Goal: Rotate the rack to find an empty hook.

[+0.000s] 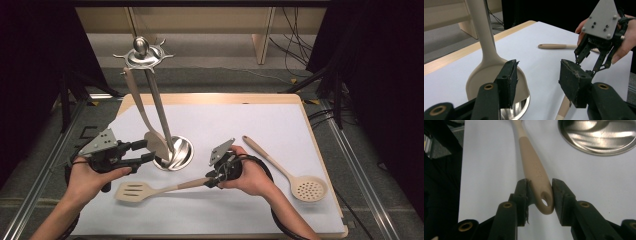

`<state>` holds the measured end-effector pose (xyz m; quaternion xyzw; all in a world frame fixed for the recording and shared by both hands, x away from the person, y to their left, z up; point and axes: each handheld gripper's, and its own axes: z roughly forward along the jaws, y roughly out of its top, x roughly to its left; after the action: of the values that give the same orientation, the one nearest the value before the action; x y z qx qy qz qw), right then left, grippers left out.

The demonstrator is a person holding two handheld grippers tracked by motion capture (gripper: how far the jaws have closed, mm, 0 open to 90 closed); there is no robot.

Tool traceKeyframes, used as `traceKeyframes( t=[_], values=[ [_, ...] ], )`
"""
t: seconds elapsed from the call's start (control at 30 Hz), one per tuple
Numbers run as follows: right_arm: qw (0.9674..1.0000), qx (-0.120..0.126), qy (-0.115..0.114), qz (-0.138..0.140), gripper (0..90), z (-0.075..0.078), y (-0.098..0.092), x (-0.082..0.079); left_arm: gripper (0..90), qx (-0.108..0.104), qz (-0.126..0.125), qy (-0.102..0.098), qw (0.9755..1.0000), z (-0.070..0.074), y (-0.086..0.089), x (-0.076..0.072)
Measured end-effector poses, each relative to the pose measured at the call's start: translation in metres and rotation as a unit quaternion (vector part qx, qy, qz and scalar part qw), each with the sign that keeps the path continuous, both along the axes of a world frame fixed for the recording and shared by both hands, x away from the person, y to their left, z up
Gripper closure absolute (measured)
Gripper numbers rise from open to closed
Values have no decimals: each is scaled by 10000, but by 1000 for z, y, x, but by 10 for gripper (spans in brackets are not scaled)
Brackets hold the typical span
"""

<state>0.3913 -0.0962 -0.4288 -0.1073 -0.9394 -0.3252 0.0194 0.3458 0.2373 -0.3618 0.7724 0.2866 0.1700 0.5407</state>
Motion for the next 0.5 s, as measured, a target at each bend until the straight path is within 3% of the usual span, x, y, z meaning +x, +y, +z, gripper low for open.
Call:
traceKeyframes(
  t=[0.03, 0.1, 0.13, 0.2, 0.27, 0.33, 0.4, 0.5],
  values=[
    [9999, 55, 102, -106, 680, 2, -1, -2, 475, -7, -11, 7, 10000, 0, 0, 0],
    [9995, 287, -87, 83, 681, 4, -2, 2, 475, 10, -31, 14, 10000, -1, -1, 0],
    [9994, 339, -35, -57, 682, 7, -3, 0, 475, -9, -77, 15, 10000, -1, -1, 1],
    [9984, 565, -70, 18, 684, 10, -3, 1, 473, 58, -108, 52, 9999, -2, -2, 0],
    [9975, 696, -19, -110, 685, 16, -5, 0, 469, 52, -139, 125, 9998, -5, -5, 0],
    [9958, 907, -130, -32, 687, 25, -6, 0, 451, 146, -250, 229, 9993, -8, -8, 0],
    [9956, 927, -158, -33, 687, 27, -7, 0, 445, 276, -433, 299, 9982, -12, -11, 1],
    [9948, 991, -226, -61, 688, 36, -10, -1, 419, 550, -740, 509, 9944, -23, -21, 3]
  ],
)
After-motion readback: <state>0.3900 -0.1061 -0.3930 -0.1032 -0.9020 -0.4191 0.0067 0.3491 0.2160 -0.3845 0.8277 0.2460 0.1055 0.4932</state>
